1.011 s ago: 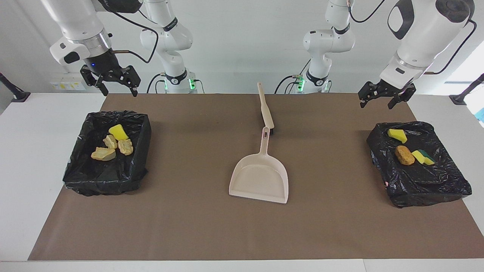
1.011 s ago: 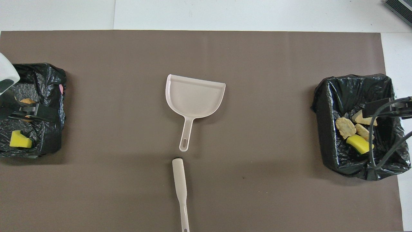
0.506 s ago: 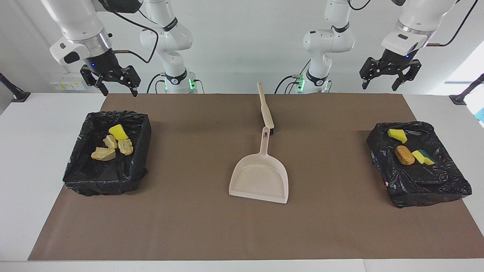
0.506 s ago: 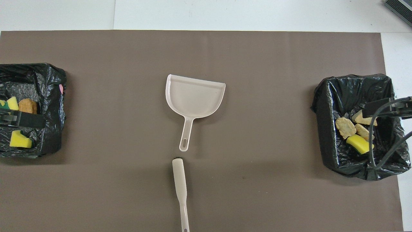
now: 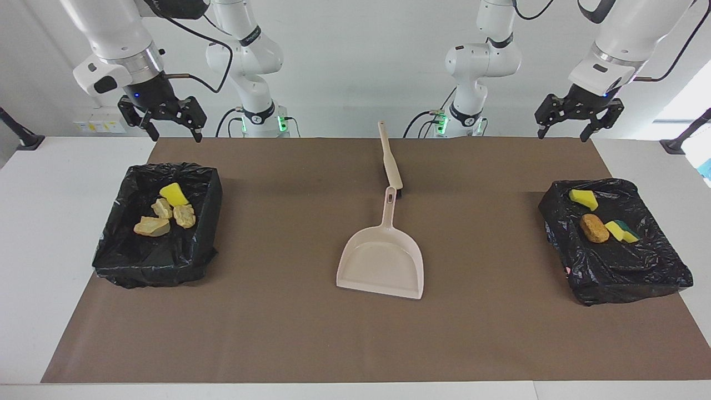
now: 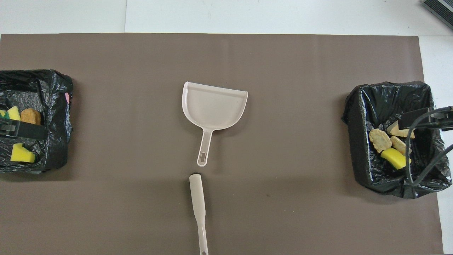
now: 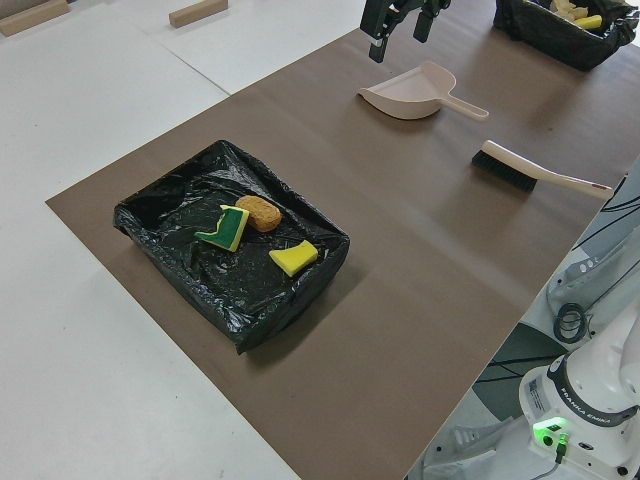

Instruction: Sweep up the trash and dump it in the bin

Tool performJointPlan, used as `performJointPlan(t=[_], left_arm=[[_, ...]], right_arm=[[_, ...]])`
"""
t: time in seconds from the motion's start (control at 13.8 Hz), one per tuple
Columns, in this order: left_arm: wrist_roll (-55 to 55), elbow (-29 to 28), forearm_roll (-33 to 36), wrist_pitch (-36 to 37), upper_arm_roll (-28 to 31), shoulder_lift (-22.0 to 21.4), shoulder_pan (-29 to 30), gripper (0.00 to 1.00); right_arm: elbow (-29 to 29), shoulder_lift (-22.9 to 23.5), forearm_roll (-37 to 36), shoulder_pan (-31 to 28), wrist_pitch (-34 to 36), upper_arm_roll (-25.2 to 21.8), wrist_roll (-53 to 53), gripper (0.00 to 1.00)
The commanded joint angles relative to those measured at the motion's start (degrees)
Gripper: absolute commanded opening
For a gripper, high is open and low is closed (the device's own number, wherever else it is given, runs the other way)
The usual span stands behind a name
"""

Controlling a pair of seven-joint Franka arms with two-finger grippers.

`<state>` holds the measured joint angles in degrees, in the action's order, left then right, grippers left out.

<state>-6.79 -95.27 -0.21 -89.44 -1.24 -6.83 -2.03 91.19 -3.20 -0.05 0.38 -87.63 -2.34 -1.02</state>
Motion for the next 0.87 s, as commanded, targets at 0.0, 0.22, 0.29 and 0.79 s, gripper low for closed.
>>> performJointPlan(t=[0.0, 0.22, 0.29, 0.79], left_arm=[[0.89, -1.41, -1.45, -1.88, -0.26, -0.73, 0.54, 1.00], [1.25, -1.41, -1.63, -2.84, -0.26, -0.73, 0.45, 1.00], [1.34, -1.50, -1.72, -3.37, -0.26, -0.73, 0.45, 1.00], [1.69, -1.68, -3.39, -3.55, -0.17, -0.73, 0.63, 1.00]], right_arm=[[1.18, -1.11, 0.41, -0.38, -0.09, 0.23, -1.00, 1.00], [1.18, -1.11, 0.41, -0.30, 0.00, 0.23, -1.00, 1.00], [1.18, -1.20, 0.41, -0.30, 0.35, 0.23, -0.91, 1.00], [1.45, -1.37, 0.41, -0.12, 0.44, 0.23, -0.91, 1.00]])
